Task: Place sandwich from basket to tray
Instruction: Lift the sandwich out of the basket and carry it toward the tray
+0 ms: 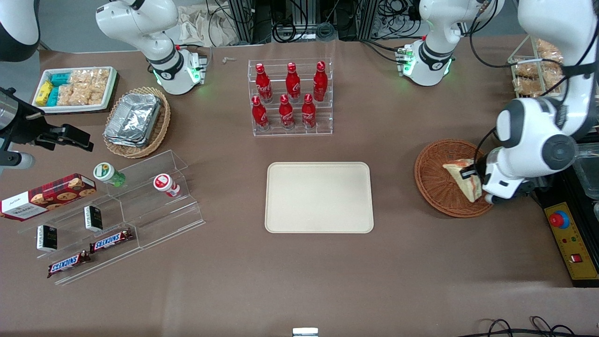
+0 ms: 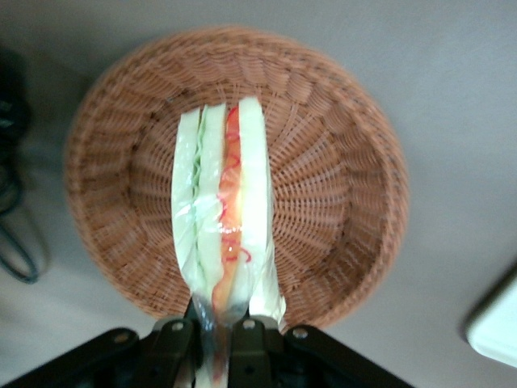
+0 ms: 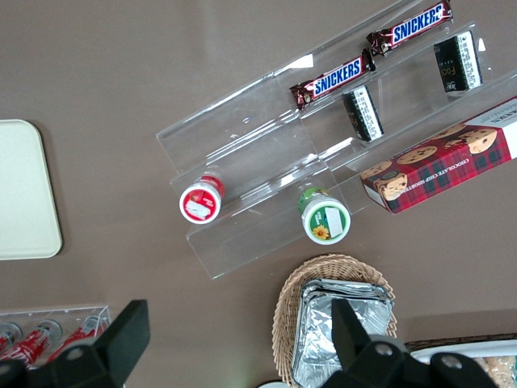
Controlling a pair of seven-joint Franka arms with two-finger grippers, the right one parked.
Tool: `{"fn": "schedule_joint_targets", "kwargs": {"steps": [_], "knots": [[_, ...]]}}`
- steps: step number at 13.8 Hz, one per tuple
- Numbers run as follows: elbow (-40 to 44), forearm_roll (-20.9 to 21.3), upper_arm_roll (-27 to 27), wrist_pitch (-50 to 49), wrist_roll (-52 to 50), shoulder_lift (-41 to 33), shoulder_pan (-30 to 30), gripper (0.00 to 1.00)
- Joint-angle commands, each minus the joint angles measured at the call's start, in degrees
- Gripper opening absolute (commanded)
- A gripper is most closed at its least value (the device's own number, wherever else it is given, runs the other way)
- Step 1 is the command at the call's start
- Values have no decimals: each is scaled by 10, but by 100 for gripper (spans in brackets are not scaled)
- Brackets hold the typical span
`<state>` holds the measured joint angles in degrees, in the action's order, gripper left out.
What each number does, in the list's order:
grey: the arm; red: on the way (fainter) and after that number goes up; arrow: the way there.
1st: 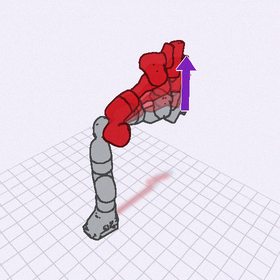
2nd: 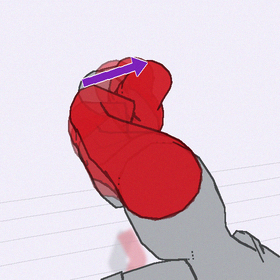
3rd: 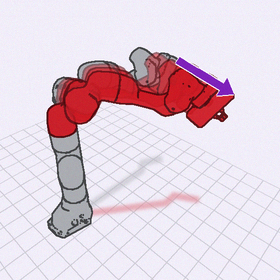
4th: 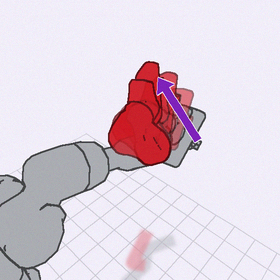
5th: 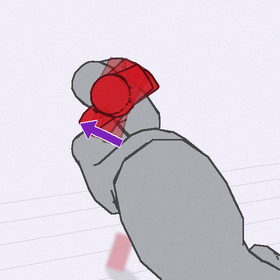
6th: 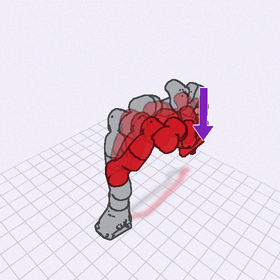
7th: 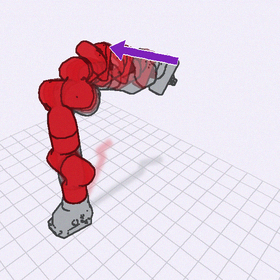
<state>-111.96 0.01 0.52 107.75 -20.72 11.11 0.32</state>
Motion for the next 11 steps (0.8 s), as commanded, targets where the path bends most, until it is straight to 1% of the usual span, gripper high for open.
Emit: {"fn": "schedule_joint_targets", "kwargs": {"steps": [1,3,4,6,8,9,10,11], "knots": [[122,2,3,-117,1,0,-3,3],[198,-3,4,-174,3,3,-4,3],[218,-3,12,-183,2,5,-9,3],[247,-3,38,-185,-4,13,-15,0],[259,-2,68,-195,-5,16,-15,0],[264,-1,90,-194,-7,21,-15,1],[271,-1,109,-194,-9,29,-15,5],[273,1,128,-192,-10,36,-16,6]]}}
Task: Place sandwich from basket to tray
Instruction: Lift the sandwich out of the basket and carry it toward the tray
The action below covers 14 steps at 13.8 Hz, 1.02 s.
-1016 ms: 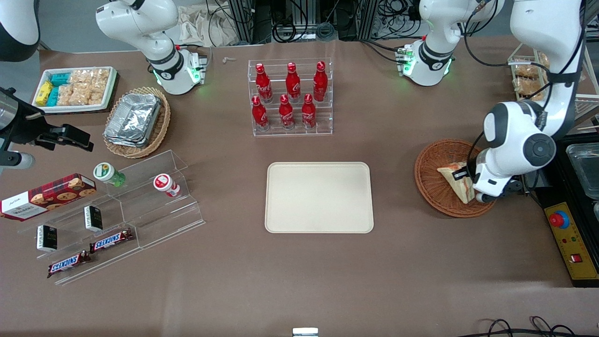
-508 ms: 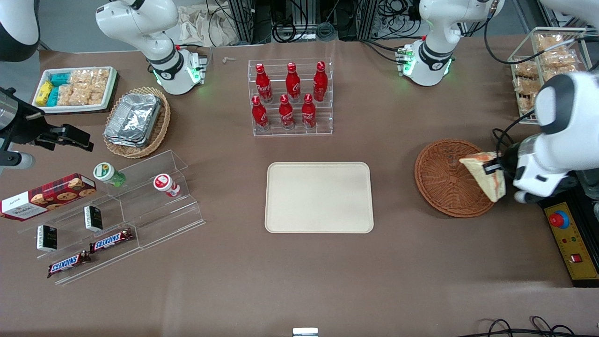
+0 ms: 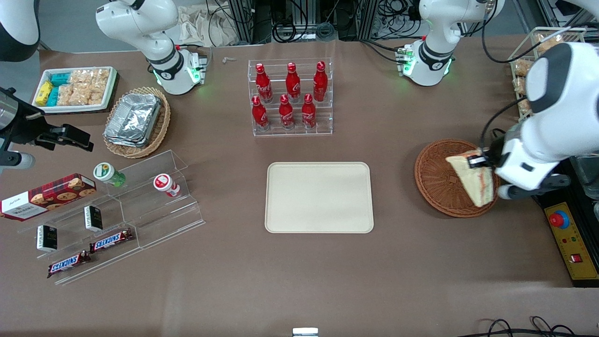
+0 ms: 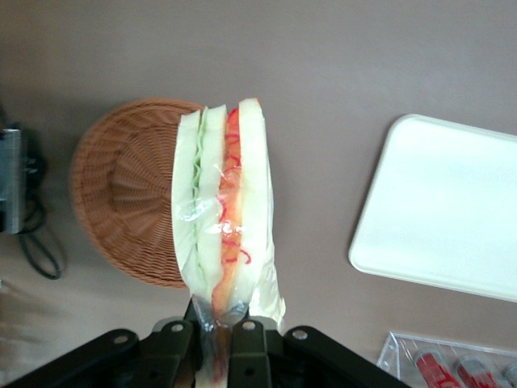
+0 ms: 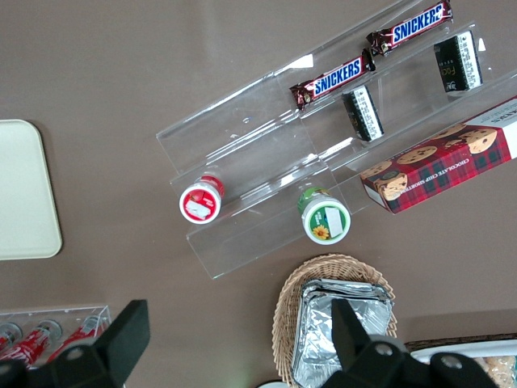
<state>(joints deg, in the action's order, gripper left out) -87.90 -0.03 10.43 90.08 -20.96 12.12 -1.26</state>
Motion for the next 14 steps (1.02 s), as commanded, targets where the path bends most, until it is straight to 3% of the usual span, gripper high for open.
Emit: {"fn": "schedule_joint_targets", "kwargs": {"steps": [1,3,6,12,14], "knots": [[33,5,48,-12,-18,33,-8,6],[38,6,57,-3,-50,61,-39,6],[60,9,57,25,-52,113,-92,17],[64,13,57,104,-62,207,-136,17],[61,53,57,128,-66,238,-157,18]]}}
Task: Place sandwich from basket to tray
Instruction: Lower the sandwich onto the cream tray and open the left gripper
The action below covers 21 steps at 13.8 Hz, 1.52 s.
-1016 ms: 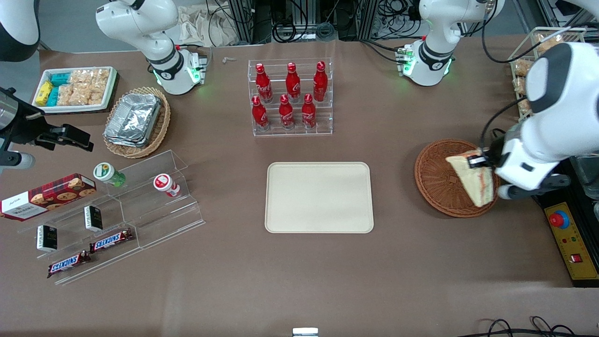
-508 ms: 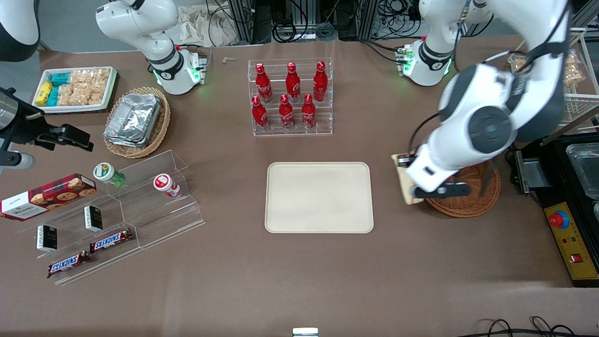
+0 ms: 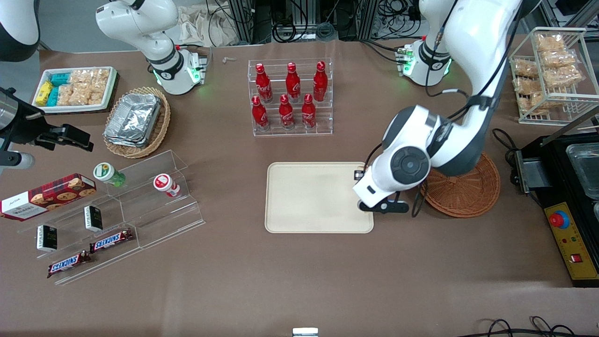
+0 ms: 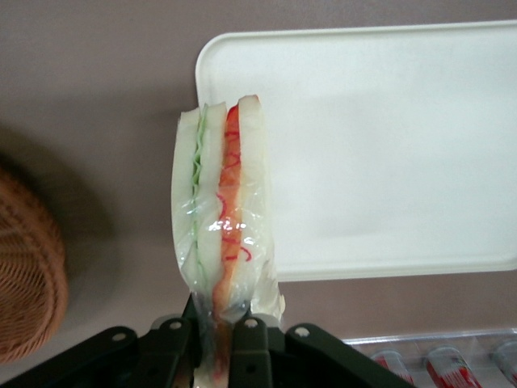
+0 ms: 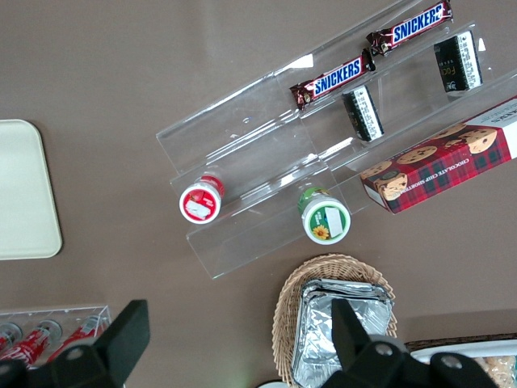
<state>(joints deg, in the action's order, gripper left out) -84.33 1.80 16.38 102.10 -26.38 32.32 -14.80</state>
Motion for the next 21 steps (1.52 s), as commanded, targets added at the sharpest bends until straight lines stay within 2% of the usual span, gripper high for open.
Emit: {"fn": "schedule_joint_targets", "kwargs": {"steps": [1,7,8,10,12,16,21], "knots": [[22,51,-2,16,-14,48,-26,21],[22,45,-2,62,-14,96,-26,23],[22,44,-2,65,-14,98,-26,29],[22,45,-1,72,-11,101,-26,61],[22,46,-2,81,-14,100,-26,100],[23,44,-4,71,-15,56,-18,100],[12,51,-6,-32,-3,-52,35,100]]}}
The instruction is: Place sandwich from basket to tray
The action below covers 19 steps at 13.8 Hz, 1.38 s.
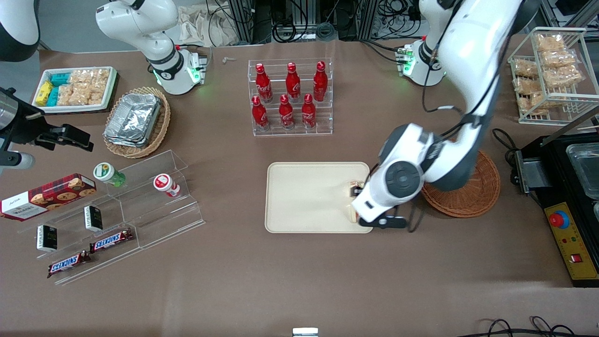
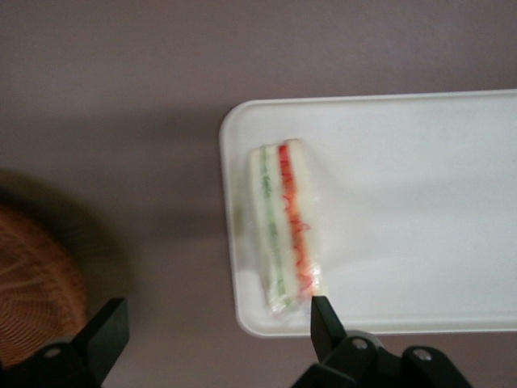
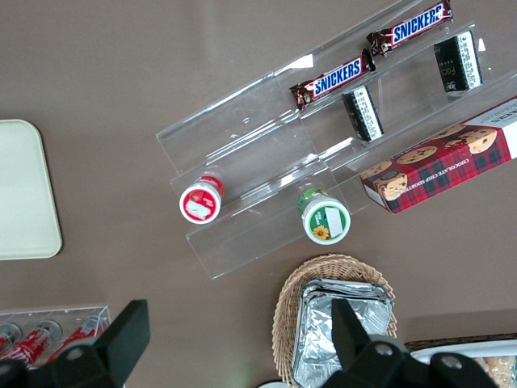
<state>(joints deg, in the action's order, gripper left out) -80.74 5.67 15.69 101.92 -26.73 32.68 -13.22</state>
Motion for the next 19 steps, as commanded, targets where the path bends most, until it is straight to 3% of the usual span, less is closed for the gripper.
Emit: {"fn": "schedule_joint_targets", "kwargs": {"steps": [1,12,14,19], "knots": [[-26,15,0,-43,2,-76,35,100],[-27,12,0,-115,160,-200,220,100],[-25,6,0,-116,197,-208,235,100],[-17,6,-1,-115,161,-203,236,100]]}}
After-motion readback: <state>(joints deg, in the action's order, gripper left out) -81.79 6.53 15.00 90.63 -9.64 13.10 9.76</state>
